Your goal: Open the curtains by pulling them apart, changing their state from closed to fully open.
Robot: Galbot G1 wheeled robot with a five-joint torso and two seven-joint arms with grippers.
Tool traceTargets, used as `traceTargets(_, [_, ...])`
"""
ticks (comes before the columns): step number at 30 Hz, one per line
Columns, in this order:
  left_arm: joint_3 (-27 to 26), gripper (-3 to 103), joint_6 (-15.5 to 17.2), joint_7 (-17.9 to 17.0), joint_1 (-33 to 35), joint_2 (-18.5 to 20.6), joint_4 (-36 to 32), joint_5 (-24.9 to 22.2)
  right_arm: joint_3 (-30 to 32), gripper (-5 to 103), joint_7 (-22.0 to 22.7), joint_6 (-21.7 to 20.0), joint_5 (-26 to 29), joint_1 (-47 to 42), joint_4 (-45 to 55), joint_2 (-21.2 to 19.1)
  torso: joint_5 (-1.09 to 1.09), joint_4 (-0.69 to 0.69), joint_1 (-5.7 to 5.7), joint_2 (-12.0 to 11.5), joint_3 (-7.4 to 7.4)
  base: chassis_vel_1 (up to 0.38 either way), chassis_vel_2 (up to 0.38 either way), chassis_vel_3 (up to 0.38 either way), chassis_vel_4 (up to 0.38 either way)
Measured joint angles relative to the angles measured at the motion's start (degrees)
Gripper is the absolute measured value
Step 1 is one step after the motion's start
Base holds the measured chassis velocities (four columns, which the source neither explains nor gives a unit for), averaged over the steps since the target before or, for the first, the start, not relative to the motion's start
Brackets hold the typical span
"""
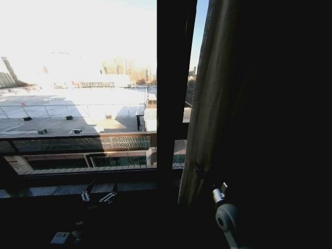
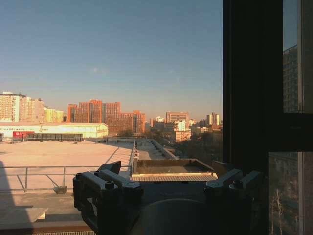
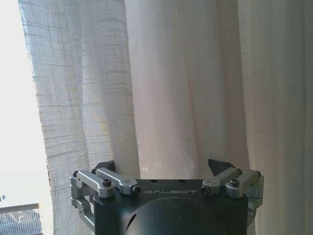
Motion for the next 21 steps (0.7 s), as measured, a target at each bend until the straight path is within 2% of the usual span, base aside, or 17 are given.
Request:
traceTargets(8, [0.1,100,1.33,-0.03,-0.31,-0.5,0.68,0.42,-3.11,100,0.12,0.73,-1.85,11.43,-9.49,1.1,0.0,0.01,0.0,0.0,0.0,0.0,0.0,0.0,0.0])
traceTargets(14, [0.41,100,2.49,-0.1,-1.1,-0.03,1.17,0.6,-3.89,103,0.11,1.48,-2.25,15.45,-13.2,1.71,-0.01,0.0,0.0,0.0,0.01,0.0,0.0,0.0,0.0])
traceTargets(17, [0.58,100,3.34,-0.22,-2.14,0.54,1.79,0.62,-4.08,90,0.1,1.9,-2.57,16.74,-15.07,1.95,-0.01,0.0,0.0,0.0,0.0,0.0,0.0,0.0,0.0])
traceTargets(20, [0.5,100,3.5,-0.24,-2.64,0.81,2.23,0.62,-4.08,84,0.1,2.24,-3.06,17.1,-15.93,2.04,-0.01,-0.01,0.0,0.0,0.0,0.0,0.0,0.0,0.0])
traceTargets(21, [0.45,100,3.54,-0.25,-2.78,0.86,2.45,0.6,-4.08,73,0.09,2.44,-3.44,17.3,-16.42,2.08,-0.01,-0.01,0.0,0.0,0.0,0.0,0.0,0.0,0.0])
